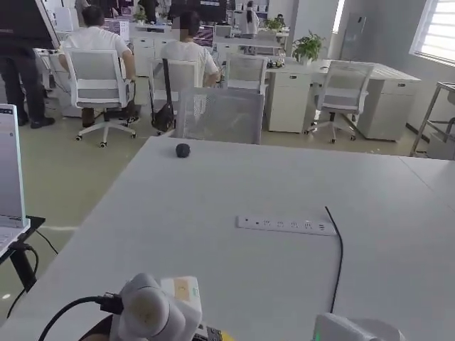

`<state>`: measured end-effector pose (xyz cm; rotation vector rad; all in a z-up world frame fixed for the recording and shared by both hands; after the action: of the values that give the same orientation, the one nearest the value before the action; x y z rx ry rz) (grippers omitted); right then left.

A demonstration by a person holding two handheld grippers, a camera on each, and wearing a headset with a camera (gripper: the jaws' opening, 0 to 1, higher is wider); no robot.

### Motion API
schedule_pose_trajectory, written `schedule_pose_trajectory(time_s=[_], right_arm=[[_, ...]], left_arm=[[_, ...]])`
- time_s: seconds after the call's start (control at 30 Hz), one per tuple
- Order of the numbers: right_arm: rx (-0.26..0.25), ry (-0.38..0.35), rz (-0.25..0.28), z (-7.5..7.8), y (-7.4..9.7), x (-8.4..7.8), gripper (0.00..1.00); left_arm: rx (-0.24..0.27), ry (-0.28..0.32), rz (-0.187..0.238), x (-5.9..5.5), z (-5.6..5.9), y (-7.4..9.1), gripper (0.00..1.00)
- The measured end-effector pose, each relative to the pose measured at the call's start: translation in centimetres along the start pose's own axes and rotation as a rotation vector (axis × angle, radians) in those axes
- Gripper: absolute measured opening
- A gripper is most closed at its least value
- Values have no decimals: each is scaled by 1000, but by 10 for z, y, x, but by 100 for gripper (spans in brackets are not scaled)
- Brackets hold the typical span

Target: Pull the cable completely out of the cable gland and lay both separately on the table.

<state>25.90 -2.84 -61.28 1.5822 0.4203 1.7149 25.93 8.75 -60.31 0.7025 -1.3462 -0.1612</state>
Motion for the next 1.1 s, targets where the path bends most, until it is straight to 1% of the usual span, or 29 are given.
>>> schedule_pose_trajectory(time_s=[0.03, 0.13, 0.27, 0.33, 0.43, 0.47, 0.53, 0.63, 0.73, 0.8, 0.83, 0.87, 0.93, 1.0, 1.07, 1.1], right_arm=[[3, -12, 1, 0, 0, -1, 0], [7, -82, 5, 0, 0, -3, 0], [16, -131, 9, 0, 0, -6, 0], [4, -148, -14, 2, 0, -10, 0], [-9, -226, -17, 6, 3, -18, 0], [-13, -241, -20, 8, 5, -21, 0], [-13, -286, -34, 9, 6, -27, 0], [-23, -324, -53, 12, 8, -37, 0], [-25, -392, -55, 13, 9, -43, 0], [-40, -435, -68, 14, 10, -48, 0], [-35, -457, -73, 13, 10, -50, 0], [-38, -472, -66, 14, 10, -51, 0], [-36, -497, -73, 13, 10, -53, 0], [-36, -506, -70, 12, 10, -53, 0], [-39, -503, -69, 12, 9, -53, 0], [-41, -483, -68, 13, 9, -53, 0]], left_arm=[[0, -1, 0, 0, 0, 0, 15], [1, -11, 1, 2, 2, -1, 15], [1, -11, 7, 3, 2, -3, 15], [5, -13, 2, 2, 2, -2, 15], [9, -8, 7, 2, 1, 0, 15], [10, -5, 9, 2, 1, 1, 15], [10, -5, 9, 1, 1, 1, 15], [12, -7, 6, 0, 2, 2, 15], [11, -10, 8, 0, 3, 1, 15], [11, -10, 9, 1, 3, 1, 15], [11, -10, 8, 1, 3, 1, 15], [12, -11, 8, 1, 4, 1, 15], [11, -10, 10, 3, 4, 0, 15], [10, -12, 11, 3, 4, 0, 15], [8, -13, 8, 3, 4, 0, 15], [8, -13, 7, 2, 4, -1, 15]])
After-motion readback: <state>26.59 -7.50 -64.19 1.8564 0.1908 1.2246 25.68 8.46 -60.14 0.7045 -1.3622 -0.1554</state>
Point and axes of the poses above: the centre of the closed fingertips' face, and the gripper's own axes: y roughly backward along the fingers, z roughly to its right, x roughly out of its top, the point moved 7 cm from there along y, roughly backward along the fingers, and after that the axes turned 2 degrees about x, right-handed, at the moved point
